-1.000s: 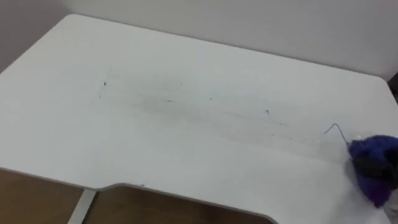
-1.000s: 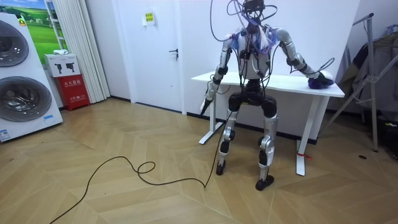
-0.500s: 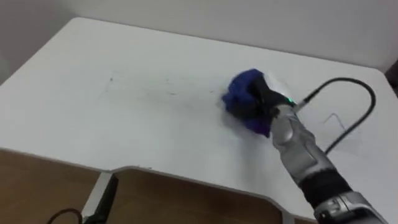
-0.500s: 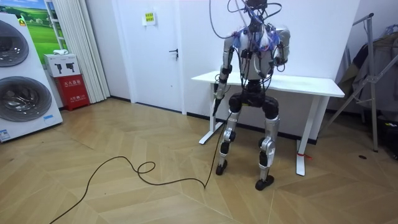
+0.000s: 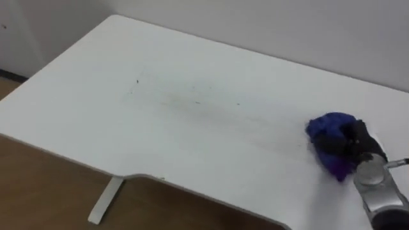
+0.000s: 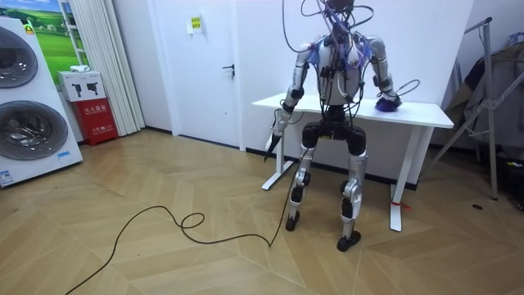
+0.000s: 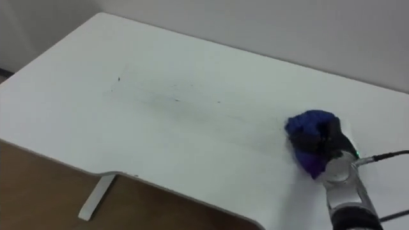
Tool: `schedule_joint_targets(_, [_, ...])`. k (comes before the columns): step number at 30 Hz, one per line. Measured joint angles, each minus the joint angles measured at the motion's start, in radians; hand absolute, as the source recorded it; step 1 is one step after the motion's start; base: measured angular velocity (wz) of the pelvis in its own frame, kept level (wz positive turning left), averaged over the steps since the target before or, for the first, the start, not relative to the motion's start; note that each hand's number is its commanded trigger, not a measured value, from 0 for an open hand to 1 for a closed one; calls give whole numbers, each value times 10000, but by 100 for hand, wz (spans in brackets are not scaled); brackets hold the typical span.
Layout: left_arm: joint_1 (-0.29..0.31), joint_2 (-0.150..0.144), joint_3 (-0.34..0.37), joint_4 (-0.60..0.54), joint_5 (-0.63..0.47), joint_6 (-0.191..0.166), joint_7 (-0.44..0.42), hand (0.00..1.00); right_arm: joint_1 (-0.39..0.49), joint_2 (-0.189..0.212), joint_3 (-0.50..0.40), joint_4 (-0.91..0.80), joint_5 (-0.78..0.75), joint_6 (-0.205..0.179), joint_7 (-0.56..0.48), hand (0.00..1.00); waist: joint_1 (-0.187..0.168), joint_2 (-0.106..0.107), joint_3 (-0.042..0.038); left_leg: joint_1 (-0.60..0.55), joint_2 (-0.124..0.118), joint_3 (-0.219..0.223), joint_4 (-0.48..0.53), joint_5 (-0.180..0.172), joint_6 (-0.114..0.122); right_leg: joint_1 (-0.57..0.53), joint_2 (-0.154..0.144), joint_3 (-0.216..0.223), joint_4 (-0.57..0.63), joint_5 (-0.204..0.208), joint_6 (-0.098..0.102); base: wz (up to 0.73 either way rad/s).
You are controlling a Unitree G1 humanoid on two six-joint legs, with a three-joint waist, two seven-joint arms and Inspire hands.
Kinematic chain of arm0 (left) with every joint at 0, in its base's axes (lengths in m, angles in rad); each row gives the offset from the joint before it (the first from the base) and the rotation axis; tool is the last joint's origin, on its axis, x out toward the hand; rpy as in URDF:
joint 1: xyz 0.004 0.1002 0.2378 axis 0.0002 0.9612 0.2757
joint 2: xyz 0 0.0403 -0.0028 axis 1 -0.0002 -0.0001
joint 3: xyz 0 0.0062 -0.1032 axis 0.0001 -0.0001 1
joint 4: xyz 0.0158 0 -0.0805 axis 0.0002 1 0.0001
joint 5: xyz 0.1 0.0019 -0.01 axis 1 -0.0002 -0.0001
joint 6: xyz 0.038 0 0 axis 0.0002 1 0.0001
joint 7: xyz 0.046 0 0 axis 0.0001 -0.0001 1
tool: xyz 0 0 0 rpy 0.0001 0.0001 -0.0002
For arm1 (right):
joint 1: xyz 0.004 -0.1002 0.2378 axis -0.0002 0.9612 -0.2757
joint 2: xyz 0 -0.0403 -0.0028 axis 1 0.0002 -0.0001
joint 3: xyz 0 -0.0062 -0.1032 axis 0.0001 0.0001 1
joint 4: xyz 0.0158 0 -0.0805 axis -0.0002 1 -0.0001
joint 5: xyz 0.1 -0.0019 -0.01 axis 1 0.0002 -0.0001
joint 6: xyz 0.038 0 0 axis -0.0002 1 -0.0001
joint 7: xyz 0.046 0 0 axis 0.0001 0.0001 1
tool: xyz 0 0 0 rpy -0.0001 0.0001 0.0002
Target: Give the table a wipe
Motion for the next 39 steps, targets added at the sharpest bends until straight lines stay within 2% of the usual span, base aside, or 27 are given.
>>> schedule_joint_targets(3, [-842,-7,-412,16,-180,-100,185,0,-208,-195,-3,226,80,80,-227,100,-20,114,-36,-495,45,0,256,1,1,-456,1,110,216,37,-77,-7])
schedule_joint_targets(5, [-1811,-6,-1107,415,-378,-291,370,0,-1178,-178,459,630,102,313,-820,100,103,206,-5,-1247,103,132,417,136,27,-1399,13,412,476,225,-261,-28])
schedule_joint_targets(6, [-2050,-5,-1272,514,-410,-296,388,0,-1497,-167,623,752,186,389,-963,100,173,215,9,-1406,126,214,408,202,33,-1664,17,528,545,282,-306,-43])
schedule_joint_targets(8, [-2934,-125,-1932,953,-444,-332,385,0,-2907,-83,1253,1413,414,695,-1405,100,396,338,93,-2086,232,378,371,441,19,-2509,123,775,548,579,-474,-36])
schedule_joint_targets(9, [-3106,-163,-2108,1086,-446,-362,381,0,-3243,-93,1458,1532,412,748,-1502,100,525,368,116,-2235,236,380,339,476,-4,-2719,149,873,551,657,-520,-47])
schedule_joint_targets(10, [-3428,-247,-2324,1270,-466,-430,378,0,-3992,-51,1872,1791,404,743,-1618,100,842,440,257,-2415,235,362,284,514,-9,-3103,243,1162,554,819,-619,-59])
schedule_joint_targets(11, [-3582,-328,-2362,1372,-475,-469,378,0,-4611,65,2185,1914,399,697,-1720,100,1002,519,431,-2577,235,287,234,571,-23,-3354,314,1281,518,934,-703,-52])
schedule_joint_targets(13, [-3697,-383,-2602,1482,-590,-487,376,0,-5093,90,2333,1984,411,510,-2012,100,1327,597,570,-2798,236,253,52,733,-51,-3745,360,1389,538,993,-777,-20])
schedule_joint_targets(15, [-3560,-329,-2871,1579,-801,-435,398,0,-5345,22,2426,1991,437,389,-2343,100,1410,614,582,-3060,237,188,-1,855,-70,-4090,393,1422,556,1018,-816,-4])
schedule_joint_targets(17, [-3154,-302,-3025,1597,-949,-170,542,0,-5517,-56,2259,2005,515,277,-2537,100,1396,612,583,-3326,234,168,25,901,-25,-4345,391,1420,565,1018,-818,0])
schedule_joint_targets(20, [-2978,-236,-3022,1652,-1141,121,612,0,-5314,-195,2027,2008,600,-5,-2714,100,1363,566,558,-3481,209,92,80,888,-18,-4394,376,1334,540,995,-785,8])
schedule_joint_targets(24, [-2997,-50,-2778,1633,-1256,136,805,0,-5141,-284,1516,2042,911,-76,-2710,100,1092,529,514,-3678,179,3,280,820,16,-4376,329,1136,543,953,-747,14])
schedule_joint_targets(27, [-3042,286,-2514,1580,-1275,224,1045,0,-4771,-566,1258,2201,1412,-167,-2628,100,801,396,374,-3766,118,-20,390,777,72,-4293,264,1025,531,922,-696,20])
schedule_joint_targets(29, [-3088,435,-2366,1558,-1254,227,1069,0,-4088,-836,711,2323,1691,-167,-2460,100,395,379,153,-3652,-16,-221,429,759,117,-3961,160,722,522,841,-578,42])
schedule_joint_targets(30, [-3089,464,-2308,1562,-1255,210,1068,0,-3998,-877,520,2445,1693,-167,-2405,100,318,373,144,-3559,-31,-222,424,747,132,-3880,148,697,522,821,-548,28])
schedule_joint_targets(32, [-3080,522,-2139,1581,-1369,198,1065,0,-3570,-1085,114,2750,1765,-163,-2295,100,59,416,70,-3314,-36,-221,442,673,147,-3563,145,663,498,789,-514,4])
schedule_joint_targets(34, [-3100,531,-2151,1580,-1553,169,1063,0,-3244,-1226,54,2744,1910,-157,-2316,100,-71,470,19,-3202,-33,-219,441,655,144,-3420,145,662,501,785,-517,0])
schedule_joint_targets(37, [-3180,521,-2281,1594,-2011,70,1050,0,-3012,-1314,197,2691,2039,-144,-2351,100,-229,621,51,-3000,-8,-175,415,620,89,-3298,145,726,547,774,-537,-5])
schedule_joint_targets(39, [-3312,474,-2376,1592,-2161,30,984,0,-3047,-1335,363,2539,2045,-110,-2397,100,-236,725,115,-3011,14,-155,403,603,69,-3348,148,796,626,758,-569,-14])
